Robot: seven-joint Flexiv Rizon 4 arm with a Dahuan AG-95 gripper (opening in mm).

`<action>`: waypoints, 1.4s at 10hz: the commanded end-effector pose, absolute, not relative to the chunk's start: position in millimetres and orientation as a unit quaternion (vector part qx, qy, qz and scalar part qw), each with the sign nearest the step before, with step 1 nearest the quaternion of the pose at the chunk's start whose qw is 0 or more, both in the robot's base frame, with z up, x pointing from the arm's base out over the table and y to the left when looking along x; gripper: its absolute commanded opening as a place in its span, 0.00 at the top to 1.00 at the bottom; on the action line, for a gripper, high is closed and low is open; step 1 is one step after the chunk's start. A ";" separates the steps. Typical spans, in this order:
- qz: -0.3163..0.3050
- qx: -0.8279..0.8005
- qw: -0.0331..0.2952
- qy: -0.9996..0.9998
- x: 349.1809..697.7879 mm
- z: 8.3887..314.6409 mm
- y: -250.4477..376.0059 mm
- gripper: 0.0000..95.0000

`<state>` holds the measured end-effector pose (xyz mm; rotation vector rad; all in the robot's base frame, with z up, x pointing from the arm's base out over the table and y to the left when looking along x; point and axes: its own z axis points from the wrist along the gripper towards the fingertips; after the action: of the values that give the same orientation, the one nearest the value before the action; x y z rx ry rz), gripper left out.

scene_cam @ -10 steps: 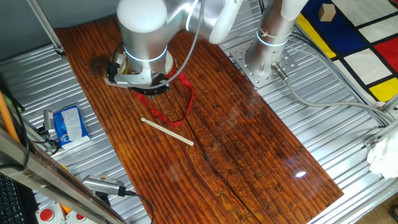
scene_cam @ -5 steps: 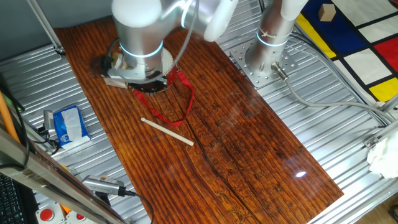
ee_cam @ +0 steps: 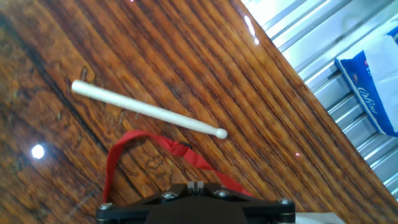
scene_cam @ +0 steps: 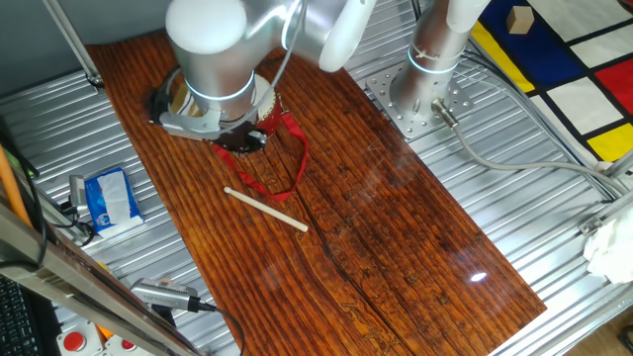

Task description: Play the drum

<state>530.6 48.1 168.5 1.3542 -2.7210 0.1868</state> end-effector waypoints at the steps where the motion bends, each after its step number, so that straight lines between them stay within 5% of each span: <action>1: 0.059 0.442 0.046 -0.894 529.7 168.8 47.5 1.00; 14: 0.012 0.381 0.044 -0.923 529.7 168.8 47.5 1.00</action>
<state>528.7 47.1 169.0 1.1561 -2.8283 0.0347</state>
